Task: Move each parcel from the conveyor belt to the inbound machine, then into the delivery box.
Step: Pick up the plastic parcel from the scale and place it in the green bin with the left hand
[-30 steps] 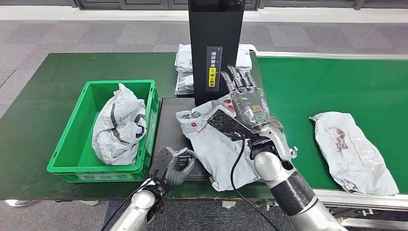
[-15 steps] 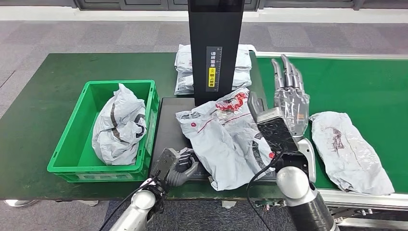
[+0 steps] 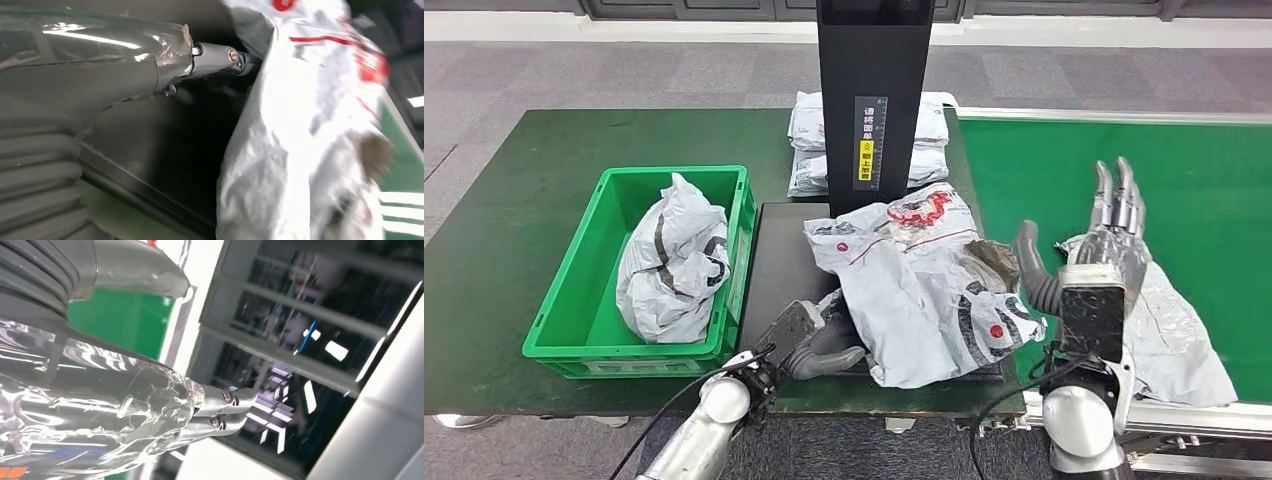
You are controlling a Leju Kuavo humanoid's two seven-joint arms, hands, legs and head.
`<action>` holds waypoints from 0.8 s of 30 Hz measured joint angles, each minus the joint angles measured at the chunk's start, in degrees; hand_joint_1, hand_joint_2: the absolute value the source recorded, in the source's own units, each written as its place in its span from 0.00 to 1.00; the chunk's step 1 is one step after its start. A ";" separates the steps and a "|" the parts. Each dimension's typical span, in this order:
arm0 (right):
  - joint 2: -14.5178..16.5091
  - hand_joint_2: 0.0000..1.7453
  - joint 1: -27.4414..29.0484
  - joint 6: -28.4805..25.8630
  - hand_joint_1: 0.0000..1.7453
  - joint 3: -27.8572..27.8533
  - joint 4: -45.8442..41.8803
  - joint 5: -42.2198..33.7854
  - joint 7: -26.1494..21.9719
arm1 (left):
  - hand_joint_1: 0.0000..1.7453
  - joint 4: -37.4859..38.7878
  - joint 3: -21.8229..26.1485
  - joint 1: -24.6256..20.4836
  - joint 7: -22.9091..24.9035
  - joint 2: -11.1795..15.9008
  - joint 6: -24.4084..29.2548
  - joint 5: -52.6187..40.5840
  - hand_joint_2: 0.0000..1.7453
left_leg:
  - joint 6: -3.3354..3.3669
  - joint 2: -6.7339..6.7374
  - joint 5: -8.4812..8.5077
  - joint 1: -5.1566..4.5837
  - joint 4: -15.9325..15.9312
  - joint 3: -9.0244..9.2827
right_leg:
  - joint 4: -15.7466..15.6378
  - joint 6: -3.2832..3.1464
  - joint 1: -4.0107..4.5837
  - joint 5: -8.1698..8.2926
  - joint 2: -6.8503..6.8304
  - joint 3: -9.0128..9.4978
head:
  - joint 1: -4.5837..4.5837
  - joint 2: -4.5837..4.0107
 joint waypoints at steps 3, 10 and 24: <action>0.65 1.00 2.99 0.18 0.00 -2.26 -1.34 -0.92 -0.39 | 0.00 -1.85 -2.05 -1.15 1.33 -0.15 -2.81 0.10 0.00 | 0.01 0.06 -0.06 -0.01 0.00 0.00 | -0.01 0.01 -0.01 -0.01 0.07 -0.04 | -0.01 0.00; 1.19 1.00 6.63 0.40 0.00 -5.19 -1.78 -2.12 -1.10 | 0.00 0.60 -8.77 -4.96 4.52 -0.57 -2.49 -4.00 0.00 | 0.02 0.09 -0.07 -0.01 0.00 0.00 | -0.03 0.02 -0.01 -0.02 0.13 -0.05 | 0.00 0.00; 1.34 1.00 8.33 0.70 0.00 -5.49 -1.80 -2.86 -1.08 | 0.00 11.00 -17.22 -9.82 6.55 -1.71 0.36 -10.85 0.50 | 0.01 0.12 -0.06 -0.01 0.00 0.01 | -0.03 0.01 -0.01 -0.01 0.17 -0.06 | 0.00 0.00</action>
